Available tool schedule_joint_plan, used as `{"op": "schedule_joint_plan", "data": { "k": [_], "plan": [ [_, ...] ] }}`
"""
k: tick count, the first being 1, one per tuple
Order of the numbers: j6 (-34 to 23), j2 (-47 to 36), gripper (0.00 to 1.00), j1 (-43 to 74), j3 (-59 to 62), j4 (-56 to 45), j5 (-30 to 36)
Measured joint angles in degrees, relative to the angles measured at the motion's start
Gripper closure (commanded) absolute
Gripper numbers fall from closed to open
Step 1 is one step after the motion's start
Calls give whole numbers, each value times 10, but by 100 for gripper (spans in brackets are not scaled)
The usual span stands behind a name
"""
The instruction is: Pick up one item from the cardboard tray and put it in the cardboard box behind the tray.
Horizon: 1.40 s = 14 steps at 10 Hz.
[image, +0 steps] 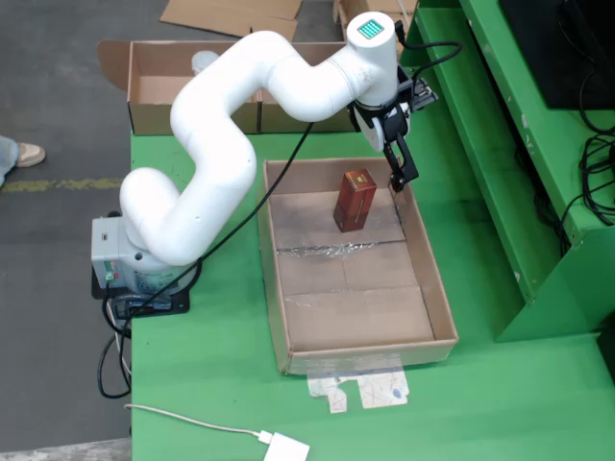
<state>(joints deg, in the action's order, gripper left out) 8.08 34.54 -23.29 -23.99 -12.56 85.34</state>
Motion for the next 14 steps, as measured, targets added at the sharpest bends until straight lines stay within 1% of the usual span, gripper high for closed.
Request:
{"op": "schedule_joint_plan", "data": {
  "k": [2, 11, 14],
  "plan": [
    [-1, -5, 0, 0, -34, 17, 1],
    [-1, -6, 0, 0, -35, 17, 1],
    [4, -17, 0, 0, -77, 38, 1]
  ]
}}
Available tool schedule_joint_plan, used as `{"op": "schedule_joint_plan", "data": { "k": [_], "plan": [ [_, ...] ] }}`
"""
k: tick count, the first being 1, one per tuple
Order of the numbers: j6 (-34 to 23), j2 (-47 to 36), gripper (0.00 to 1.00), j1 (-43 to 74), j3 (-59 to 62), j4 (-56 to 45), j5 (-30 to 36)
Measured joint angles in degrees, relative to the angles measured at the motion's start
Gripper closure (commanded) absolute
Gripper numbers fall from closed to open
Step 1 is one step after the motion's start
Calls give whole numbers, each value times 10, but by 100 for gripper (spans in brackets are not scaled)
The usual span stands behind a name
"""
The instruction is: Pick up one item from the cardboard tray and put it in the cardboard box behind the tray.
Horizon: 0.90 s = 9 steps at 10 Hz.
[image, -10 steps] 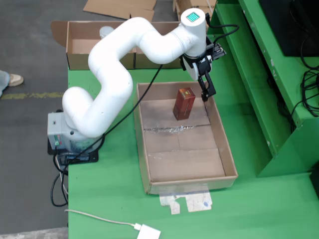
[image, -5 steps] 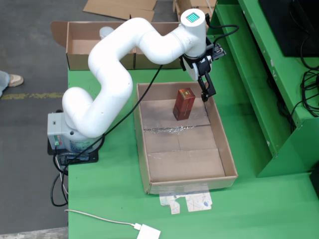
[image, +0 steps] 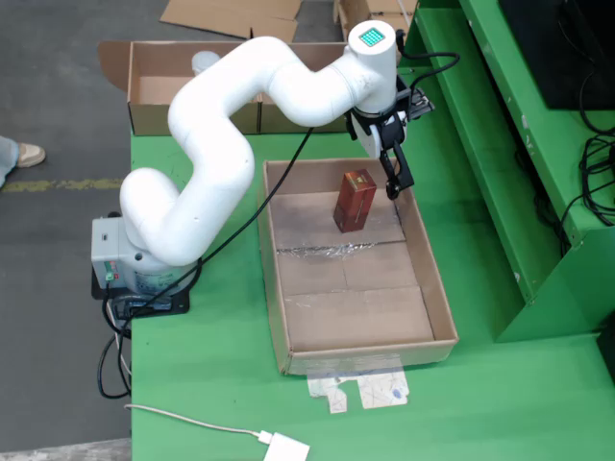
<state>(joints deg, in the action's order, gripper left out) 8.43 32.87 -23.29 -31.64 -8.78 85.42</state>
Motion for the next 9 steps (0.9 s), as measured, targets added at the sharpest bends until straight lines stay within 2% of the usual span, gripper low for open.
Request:
{"op": "schedule_joint_plan", "data": {
  "k": [7, 9],
  "plan": [
    [6, -50, 0, -14, -150, 95, -1],
    [7, -52, 0, -17, -161, 106, 0]
  ]
}}
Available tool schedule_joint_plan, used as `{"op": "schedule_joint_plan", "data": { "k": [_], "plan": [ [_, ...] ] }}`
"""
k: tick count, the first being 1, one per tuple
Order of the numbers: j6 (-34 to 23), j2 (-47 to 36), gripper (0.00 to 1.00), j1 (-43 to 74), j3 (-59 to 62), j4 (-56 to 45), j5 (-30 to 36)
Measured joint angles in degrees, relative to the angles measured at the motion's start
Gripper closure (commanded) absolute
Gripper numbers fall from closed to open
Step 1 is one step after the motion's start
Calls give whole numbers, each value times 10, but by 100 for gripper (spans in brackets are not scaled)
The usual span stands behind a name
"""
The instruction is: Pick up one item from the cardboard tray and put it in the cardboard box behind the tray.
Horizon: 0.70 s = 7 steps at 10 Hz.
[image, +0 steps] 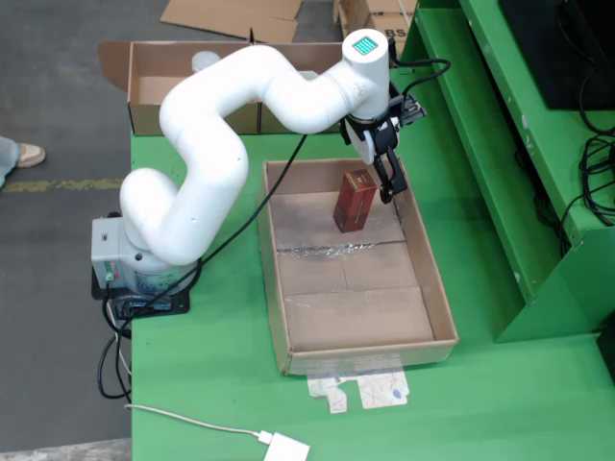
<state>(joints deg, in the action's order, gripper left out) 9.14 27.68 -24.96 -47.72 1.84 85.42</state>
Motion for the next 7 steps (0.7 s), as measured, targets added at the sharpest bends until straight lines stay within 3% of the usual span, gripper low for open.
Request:
{"op": "schedule_joint_plan", "data": {
  "k": [7],
  "plan": [
    [-8, 0, 0, 13, -98, 80, 18]
  ]
}}
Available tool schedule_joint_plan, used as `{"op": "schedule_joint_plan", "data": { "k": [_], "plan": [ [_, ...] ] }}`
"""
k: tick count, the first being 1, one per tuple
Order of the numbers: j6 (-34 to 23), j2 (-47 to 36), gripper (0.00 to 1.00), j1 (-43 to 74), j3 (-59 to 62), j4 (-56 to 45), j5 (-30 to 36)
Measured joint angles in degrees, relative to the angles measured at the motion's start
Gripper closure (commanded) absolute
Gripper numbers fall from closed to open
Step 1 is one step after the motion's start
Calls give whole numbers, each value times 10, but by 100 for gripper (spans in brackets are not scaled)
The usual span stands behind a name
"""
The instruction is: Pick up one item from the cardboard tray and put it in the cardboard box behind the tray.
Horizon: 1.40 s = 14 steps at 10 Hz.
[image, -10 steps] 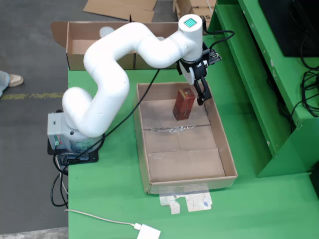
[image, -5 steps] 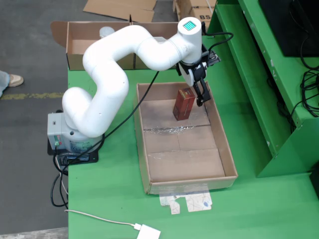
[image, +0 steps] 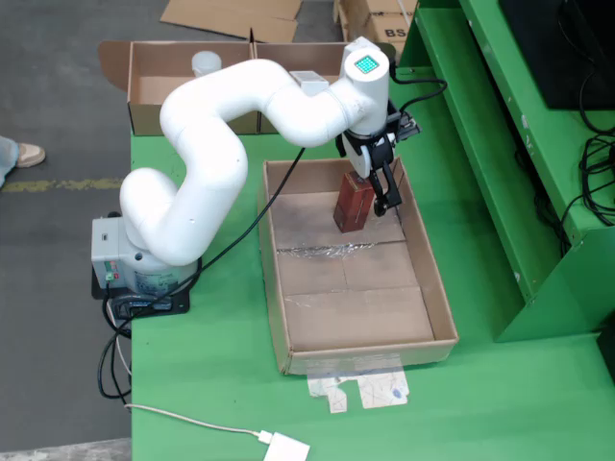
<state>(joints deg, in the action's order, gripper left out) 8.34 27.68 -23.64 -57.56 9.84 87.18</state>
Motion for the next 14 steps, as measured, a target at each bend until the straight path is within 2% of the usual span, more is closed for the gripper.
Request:
{"op": "schedule_joint_plan", "data": {
  "k": [6, 14],
  "plan": [
    [6, 0, 0, -4, -63, 70, -16],
    [9, 11, 0, -4, -55, 81, -17]
  ]
}}
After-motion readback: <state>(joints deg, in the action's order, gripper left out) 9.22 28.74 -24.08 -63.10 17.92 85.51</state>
